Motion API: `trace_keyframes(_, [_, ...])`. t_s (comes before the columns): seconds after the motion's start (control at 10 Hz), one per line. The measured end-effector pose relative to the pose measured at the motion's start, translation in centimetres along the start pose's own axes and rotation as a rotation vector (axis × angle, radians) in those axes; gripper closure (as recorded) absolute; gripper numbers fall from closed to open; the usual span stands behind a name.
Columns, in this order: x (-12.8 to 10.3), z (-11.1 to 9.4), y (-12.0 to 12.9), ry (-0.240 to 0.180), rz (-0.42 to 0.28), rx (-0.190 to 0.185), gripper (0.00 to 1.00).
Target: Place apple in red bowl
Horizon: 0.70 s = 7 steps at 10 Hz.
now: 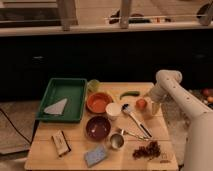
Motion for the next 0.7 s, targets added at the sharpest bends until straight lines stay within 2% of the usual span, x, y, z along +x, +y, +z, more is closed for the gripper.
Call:
trace_keyframes(0.2, [-0.32,0.00,-0.18,-0.038,-0.011,0.005,0.20])
trace_keyframes(0.5, [-0.87,0.34,-0.55,-0.118,-0.019,0.007,0.20])
trace_keyframes(0.7, [-0.97,0.52,-0.56,-0.146,-0.020,0.004,0.20])
